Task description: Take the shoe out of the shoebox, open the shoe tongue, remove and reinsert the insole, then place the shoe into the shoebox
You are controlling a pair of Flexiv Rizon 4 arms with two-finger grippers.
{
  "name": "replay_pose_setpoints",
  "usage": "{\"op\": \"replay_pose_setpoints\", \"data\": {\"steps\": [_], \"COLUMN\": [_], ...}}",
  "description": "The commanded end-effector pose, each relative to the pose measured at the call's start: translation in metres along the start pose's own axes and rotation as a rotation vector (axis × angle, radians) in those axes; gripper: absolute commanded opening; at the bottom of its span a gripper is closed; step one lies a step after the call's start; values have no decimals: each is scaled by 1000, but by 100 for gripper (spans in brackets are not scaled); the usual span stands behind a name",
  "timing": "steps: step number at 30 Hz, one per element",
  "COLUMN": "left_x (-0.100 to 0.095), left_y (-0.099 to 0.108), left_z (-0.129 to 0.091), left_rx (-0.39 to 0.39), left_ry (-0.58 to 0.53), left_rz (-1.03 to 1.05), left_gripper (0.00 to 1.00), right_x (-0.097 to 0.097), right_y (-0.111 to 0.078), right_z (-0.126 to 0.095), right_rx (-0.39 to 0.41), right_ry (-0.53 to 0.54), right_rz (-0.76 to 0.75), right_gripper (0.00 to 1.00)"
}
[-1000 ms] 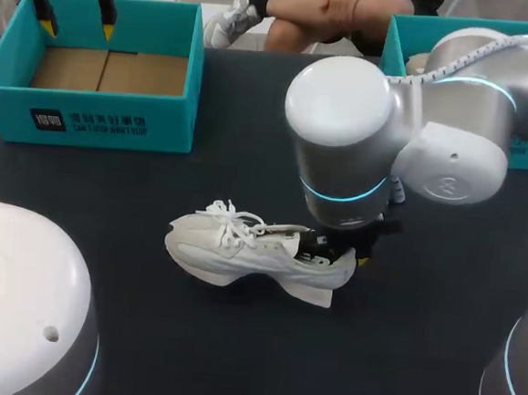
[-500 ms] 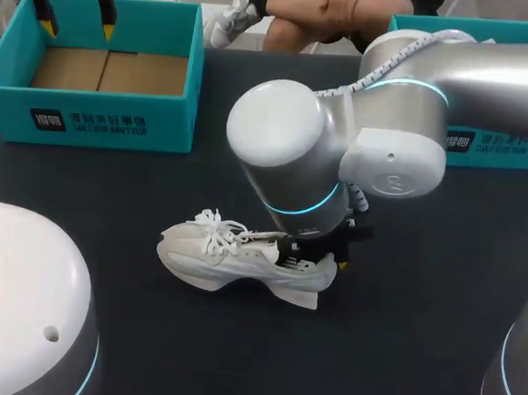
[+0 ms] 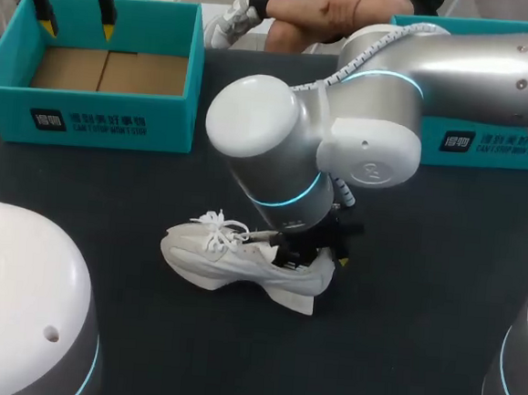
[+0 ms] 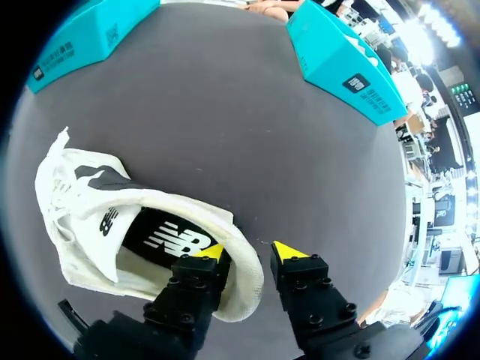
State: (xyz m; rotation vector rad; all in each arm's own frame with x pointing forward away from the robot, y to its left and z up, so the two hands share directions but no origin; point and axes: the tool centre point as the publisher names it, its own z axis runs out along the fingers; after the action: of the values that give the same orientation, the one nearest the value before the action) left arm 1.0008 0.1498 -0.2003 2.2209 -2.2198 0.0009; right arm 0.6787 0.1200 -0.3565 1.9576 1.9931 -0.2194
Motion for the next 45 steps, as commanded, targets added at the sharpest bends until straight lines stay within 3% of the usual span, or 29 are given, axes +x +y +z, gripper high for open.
{"op": "replay_pose_setpoints", "data": {"steps": [1, 10, 18, 27, 28, 43, 45], "left_x": [0, 0, 0, 0, 0, 0, 0], "left_y": [0, 0, 0, 0, 0, 0, 0], "left_z": [0, 0, 0, 0, 0, 0, 0], "left_rx": [0, 0, 0, 0, 0, 0, 0], "left_ry": [-1, -1, -1, -1, -1, -1, -1], "left_rz": [0, 0, 0, 0, 0, 0, 0], "left_gripper": [100, 100, 100, 100, 100, 100, 100], "right_x": [-8, -28, -39, -60, -63, -63, -68], "right_y": [-3, 0, -6, -2, -1, -1, -2], "right_z": [-7, -46, -82, -99, -99, -99, -88], "right_rx": [3, -3, -26, -191, -182, -182, -256], "right_ry": [30, 170, 393, 356, 309, 309, 413], "right_rz": [15, -103, -583, -1036, -1074, -1074, -1148], "right_gripper": [100, 100, 100, 100, 100, 100, 100]}}
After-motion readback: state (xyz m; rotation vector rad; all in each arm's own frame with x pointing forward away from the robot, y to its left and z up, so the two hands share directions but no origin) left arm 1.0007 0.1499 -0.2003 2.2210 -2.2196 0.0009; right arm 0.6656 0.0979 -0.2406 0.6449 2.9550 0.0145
